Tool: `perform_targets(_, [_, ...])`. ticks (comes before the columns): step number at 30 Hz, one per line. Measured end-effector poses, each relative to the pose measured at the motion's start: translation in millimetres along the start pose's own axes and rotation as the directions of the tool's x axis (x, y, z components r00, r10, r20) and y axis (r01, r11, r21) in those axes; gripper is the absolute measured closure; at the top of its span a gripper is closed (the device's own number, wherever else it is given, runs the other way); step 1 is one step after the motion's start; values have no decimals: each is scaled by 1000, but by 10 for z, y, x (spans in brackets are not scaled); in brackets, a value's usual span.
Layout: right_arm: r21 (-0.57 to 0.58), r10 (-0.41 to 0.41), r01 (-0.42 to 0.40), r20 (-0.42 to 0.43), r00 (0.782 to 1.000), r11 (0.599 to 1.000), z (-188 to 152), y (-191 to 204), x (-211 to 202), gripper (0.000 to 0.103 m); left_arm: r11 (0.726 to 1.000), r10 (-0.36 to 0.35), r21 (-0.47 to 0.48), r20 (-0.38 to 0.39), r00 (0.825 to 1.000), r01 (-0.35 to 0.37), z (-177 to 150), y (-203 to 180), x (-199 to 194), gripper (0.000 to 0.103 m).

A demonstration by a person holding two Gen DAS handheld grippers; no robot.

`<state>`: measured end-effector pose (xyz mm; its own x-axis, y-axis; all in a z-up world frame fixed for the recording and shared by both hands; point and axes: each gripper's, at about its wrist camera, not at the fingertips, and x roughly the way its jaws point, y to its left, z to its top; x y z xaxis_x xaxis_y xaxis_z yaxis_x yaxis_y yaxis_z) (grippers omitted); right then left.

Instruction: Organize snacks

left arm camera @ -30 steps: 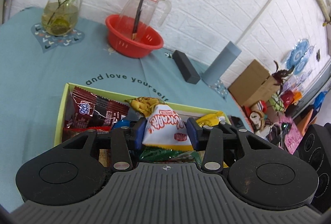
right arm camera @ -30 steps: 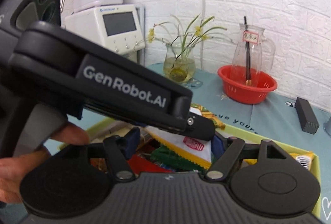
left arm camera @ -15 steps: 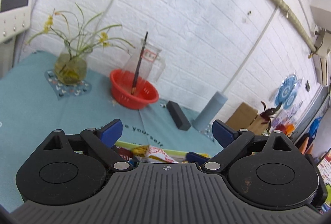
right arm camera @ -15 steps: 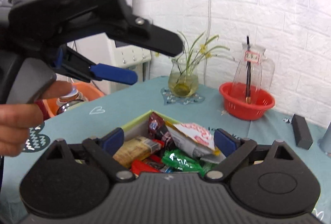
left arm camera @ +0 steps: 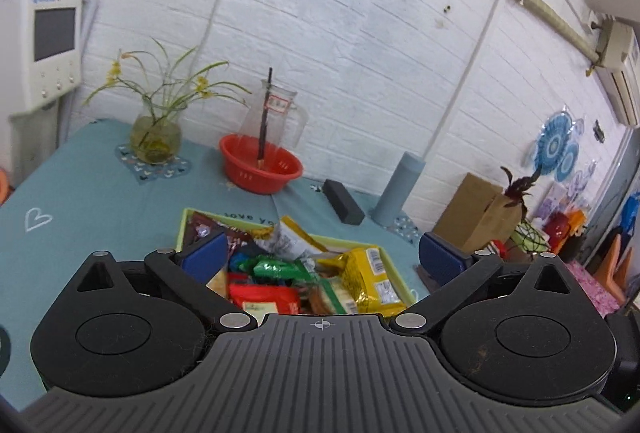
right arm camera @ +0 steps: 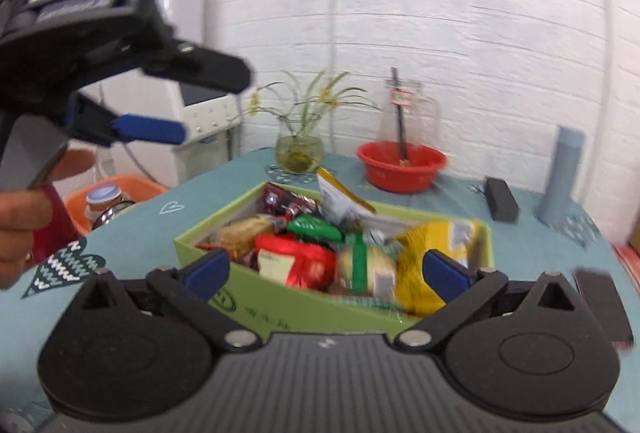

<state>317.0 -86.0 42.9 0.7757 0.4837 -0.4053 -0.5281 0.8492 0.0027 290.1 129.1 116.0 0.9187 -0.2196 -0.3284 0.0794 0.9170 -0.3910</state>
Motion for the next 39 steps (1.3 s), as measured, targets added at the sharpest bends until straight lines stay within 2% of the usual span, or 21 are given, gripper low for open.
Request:
perform_targets(3, [93,-38,40,-22,999,995,-297,36,-295,1,996,88,17,32,996,-89,-364,-141,-348,11])
perform_targets(6, [133,-61,66,-47,997,989,-575,130,-546,1,988,154,20,32,988,-155,-812,-218,-618,11])
perform_targets(10, [136,-109,114,-45,993,984,-874,306,-924,1,982,181,67,-80,980,-176,-1301,-270,-788,11])
perform_targets(15, [155,-158,161,-29,987,975,-1217,498,-1409,1,976,200,106,-81,976,-191,-1722,-349,-1110,11])
perform_targets(21, [144,-176,179,-30,984,973,-1542,779,-1902,1,978,196,88,-75,978,-189,-1917,-450,-1432,11])
perform_targets(25, [125,-195,193,2,981,973,-1682,907,-2207,1,964,245,107,-10,970,-242,-1988,-571,-1676,11])
perform_targets(29, [121,-255,247,59,965,961,-1828,972,-2578,1,956,248,152,39,968,-251,-2119,-724,-1968,11])
perform_targets(32, [142,-275,254,158,948,957,-1896,965,-2867,1,957,209,191,58,976,-217,-2247,-784,-2161,11])
perform_targets(36, [210,-274,230,214,938,950,-1871,905,-3008,1,944,215,245,52,975,-221,-2281,-850,-2138,11])
perform_targets(39, [197,-278,240,198,940,951,-1880,894,-3016,1,946,208,242,58,976,-216,-2297,-847,-2161,11])
